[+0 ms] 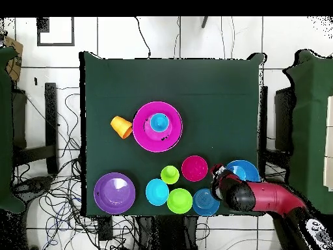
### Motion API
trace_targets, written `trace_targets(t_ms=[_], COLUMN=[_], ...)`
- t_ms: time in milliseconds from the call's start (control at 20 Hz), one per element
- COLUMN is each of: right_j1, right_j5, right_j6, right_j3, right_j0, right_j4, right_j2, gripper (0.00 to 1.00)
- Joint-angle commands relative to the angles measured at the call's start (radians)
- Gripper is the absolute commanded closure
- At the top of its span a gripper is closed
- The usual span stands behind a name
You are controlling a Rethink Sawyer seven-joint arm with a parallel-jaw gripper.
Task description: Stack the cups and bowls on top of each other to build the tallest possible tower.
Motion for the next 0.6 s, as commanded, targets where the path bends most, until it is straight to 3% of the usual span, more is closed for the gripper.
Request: trace_targets(t_ms=[50, 350, 600], right_j1=[0.052, 0.059, 0.019], right_j5=[0.024, 0.037, 0.048], right_j6=[-0.172, -0.196, -0.206], right_j3=[-0.063, -0.076, -0.075], right_j0=[-0.016, -0.044, -0.058], right_j4=[-0.093, -0.111, -0.117], right_j2=[0.041, 0.062, 0.074], gripper=[0.00, 0.00, 0.00])
